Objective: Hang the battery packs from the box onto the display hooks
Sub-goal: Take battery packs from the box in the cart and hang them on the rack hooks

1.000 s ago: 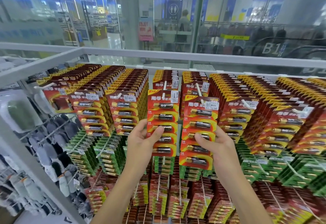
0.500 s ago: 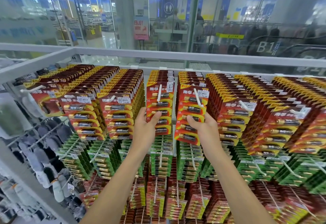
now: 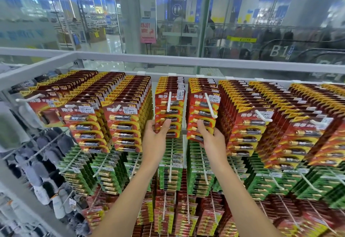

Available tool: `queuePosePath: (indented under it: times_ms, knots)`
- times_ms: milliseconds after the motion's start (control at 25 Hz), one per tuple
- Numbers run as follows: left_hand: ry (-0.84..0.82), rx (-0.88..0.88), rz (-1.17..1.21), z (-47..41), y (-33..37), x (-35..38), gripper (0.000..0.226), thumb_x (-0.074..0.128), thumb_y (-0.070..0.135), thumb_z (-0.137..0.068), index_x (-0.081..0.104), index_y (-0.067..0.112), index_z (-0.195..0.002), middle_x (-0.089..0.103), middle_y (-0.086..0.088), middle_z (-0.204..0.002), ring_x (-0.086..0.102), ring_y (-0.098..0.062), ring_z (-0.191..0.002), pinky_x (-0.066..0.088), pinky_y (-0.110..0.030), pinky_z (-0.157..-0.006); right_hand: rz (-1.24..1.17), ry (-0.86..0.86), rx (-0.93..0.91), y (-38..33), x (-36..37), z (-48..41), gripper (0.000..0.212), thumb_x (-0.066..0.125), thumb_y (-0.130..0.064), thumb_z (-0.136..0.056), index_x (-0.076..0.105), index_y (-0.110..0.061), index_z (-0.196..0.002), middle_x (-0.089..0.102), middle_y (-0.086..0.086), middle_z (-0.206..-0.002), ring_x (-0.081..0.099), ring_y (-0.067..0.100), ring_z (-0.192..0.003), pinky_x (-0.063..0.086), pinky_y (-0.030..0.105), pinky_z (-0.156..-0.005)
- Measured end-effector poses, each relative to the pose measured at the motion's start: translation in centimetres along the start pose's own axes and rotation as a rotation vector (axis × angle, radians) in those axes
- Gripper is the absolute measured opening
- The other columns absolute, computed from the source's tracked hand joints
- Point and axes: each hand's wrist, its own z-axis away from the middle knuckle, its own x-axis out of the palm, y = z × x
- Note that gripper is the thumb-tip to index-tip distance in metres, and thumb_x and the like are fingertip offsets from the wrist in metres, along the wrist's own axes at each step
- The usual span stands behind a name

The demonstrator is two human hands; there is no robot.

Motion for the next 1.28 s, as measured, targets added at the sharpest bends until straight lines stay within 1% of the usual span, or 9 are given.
queuePosePath:
  times_ms: [120, 240, 320, 440, 560, 760, 960, 1200, 1280]
  knots:
    - [0.030, -0.018, -0.049, 0.7, 0.2, 0.0, 0.050, 0.062, 0.058, -0.095, 0.050, 0.022, -0.127, 0.065, 0.012, -0.112, 0.063, -0.014, -0.107, 0.043, -0.030, -0.088, -0.013, 0.023, 0.042, 0.6, 0.4, 0.0, 0.118, 0.060, -0.099, -0.057, 0.048, -0.025, -0.149, 0.059, -0.006, -0.143, 0.055, 0.020, -0.132, 0.046, 0.051, -0.111]
    - [0.032, -0.030, -0.103, 1.3, -0.3, 0.0, 0.051, 0.060, 0.055, -0.097, 0.047, 0.024, -0.135, 0.063, 0.010, -0.122, 0.059, -0.016, -0.113, 0.041, -0.029, -0.089, -0.021, 0.013, 0.043, 0.7, 0.2, 1.1, 0.098, 0.063, -0.088, -0.069, 0.053, -0.024, -0.143, 0.064, -0.009, -0.116, 0.060, 0.013, -0.100, 0.049, 0.033, -0.089]
    - [0.017, -0.022, -0.171, 2.0, -0.7, -0.1, 0.062, 0.058, 0.056, -0.099, 0.042, 0.023, -0.149, 0.057, 0.003, -0.141, 0.056, -0.019, -0.126, 0.042, -0.031, -0.097, 0.042, 0.008, 0.030, 1.0, 0.0, 2.0, 0.079, 0.062, -0.072, -0.087, 0.048, -0.021, -0.145, 0.062, -0.006, -0.122, 0.061, 0.012, -0.096, 0.047, 0.027, -0.080]
    - [0.000, 0.022, -0.250, 3.0, -1.4, -0.3, 0.068, 0.058, 0.053, -0.100, 0.037, 0.023, -0.156, 0.048, 0.002, -0.155, 0.046, -0.022, -0.142, 0.037, -0.035, -0.111, 0.214, 0.038, 0.037, 2.0, -0.2, 3.4, 0.078, 0.056, -0.059, -0.098, 0.031, -0.017, -0.158, 0.051, 0.003, -0.151, 0.055, 0.022, -0.131, 0.048, 0.042, -0.106]
    - [-0.048, 0.056, -0.345, 4.6, -1.8, -0.6, 0.067, 0.057, 0.051, -0.101, 0.035, 0.023, -0.158, 0.042, 0.003, -0.160, 0.038, -0.019, -0.148, 0.032, -0.037, -0.118, 0.352, 0.021, -0.047, 2.4, -0.4, 5.0, 0.076, 0.054, -0.054, -0.101, 0.025, -0.018, -0.162, 0.038, 0.002, -0.163, 0.042, 0.023, -0.146, 0.037, 0.044, -0.119]
    - [-0.146, 0.119, -0.505, 7.3, -3.2, -2.4, 0.068, 0.051, 0.054, -0.102, 0.033, 0.022, -0.159, 0.037, 0.003, -0.164, 0.033, -0.016, -0.151, 0.028, -0.036, -0.122, 0.636, -0.006, -0.202, 3.1, -1.7, 8.2, 0.069, 0.046, -0.054, -0.104, 0.026, -0.023, -0.162, 0.029, -0.004, -0.167, 0.030, 0.015, -0.152, 0.031, 0.036, -0.120]
    - [-0.220, 0.171, -0.585, 9.8, -5.1, -4.1, 0.062, 0.046, 0.055, -0.104, 0.036, 0.025, -0.158, 0.037, 0.007, -0.163, 0.031, -0.012, -0.151, 0.028, -0.036, -0.125, 0.756, 0.005, -0.200, 5.1, -3.6, 11.2, 0.064, 0.045, -0.052, -0.105, 0.028, -0.026, -0.161, 0.031, -0.007, -0.166, 0.026, 0.012, -0.153, 0.027, 0.032, -0.122]
    - [-0.376, 0.280, -0.714, 13.9, -6.8, -2.9, 0.060, 0.041, 0.049, -0.107, 0.030, 0.026, -0.161, 0.022, 0.009, -0.169, 0.007, -0.011, -0.158, 0.002, -0.025, -0.123, 0.811, 0.074, -0.106, 7.7, -7.1, 15.7, 0.062, 0.046, -0.048, -0.106, 0.030, -0.022, -0.160, 0.031, -0.004, -0.166, 0.023, 0.014, -0.155, 0.025, 0.035, -0.124]
    - [-0.430, 0.319, -0.739, 15.4, -7.2, -1.3, 0.060, 0.039, 0.050, -0.107, 0.030, 0.025, -0.161, 0.020, 0.010, -0.170, 0.000, -0.011, -0.159, 0.001, -0.026, -0.124, 0.811, 0.110, -0.089, 8.6, -9.3, 17.1, 0.061, 0.047, -0.046, -0.106, 0.033, -0.019, -0.159, 0.034, -0.001, -0.165, 0.025, 0.016, -0.154, 0.026, 0.035, -0.122]
